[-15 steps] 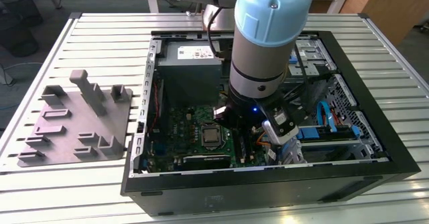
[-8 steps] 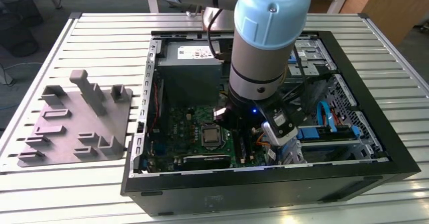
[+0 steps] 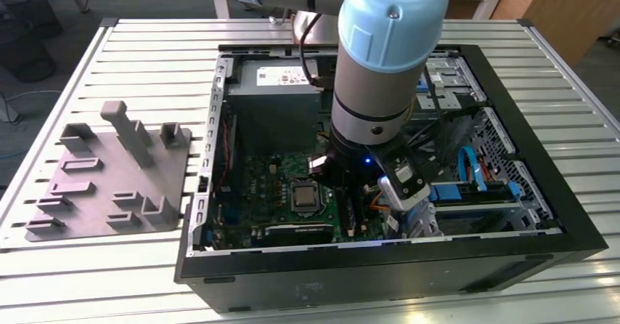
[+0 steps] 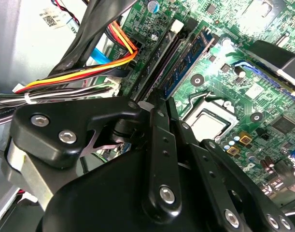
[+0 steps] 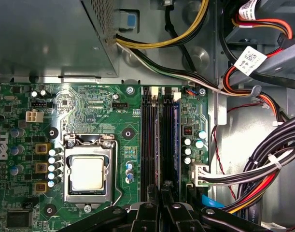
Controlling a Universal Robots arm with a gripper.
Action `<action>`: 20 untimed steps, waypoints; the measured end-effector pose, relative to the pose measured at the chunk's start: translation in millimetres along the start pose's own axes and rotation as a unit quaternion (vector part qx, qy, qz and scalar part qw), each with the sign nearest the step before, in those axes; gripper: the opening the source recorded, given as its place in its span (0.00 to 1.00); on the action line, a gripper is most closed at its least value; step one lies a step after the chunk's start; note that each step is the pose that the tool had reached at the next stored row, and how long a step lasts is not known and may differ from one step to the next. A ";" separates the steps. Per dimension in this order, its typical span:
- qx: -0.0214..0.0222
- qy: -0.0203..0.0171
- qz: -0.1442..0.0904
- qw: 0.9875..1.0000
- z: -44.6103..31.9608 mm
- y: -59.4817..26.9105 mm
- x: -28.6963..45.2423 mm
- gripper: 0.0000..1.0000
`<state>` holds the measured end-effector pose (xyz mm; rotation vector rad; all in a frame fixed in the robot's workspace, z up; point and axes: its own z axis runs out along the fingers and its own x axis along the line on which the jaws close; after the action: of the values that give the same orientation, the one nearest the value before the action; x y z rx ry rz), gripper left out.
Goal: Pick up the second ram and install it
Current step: 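Insert the second ram into the second slot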
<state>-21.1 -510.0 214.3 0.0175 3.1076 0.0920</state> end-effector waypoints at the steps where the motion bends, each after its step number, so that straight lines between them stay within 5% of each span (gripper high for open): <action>1: 0.000 0.000 0.000 1.000 0.1 0.0 0.0 0.14; 10: 0.000 0.000 0.000 1.000 -0.3 0.1 0.1 0.14; 20: 0.000 -0.001 0.000 1.000 -11.5 0.8 -0.1 0.14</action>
<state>-21.4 -509.9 225.8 0.0175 3.1058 0.0927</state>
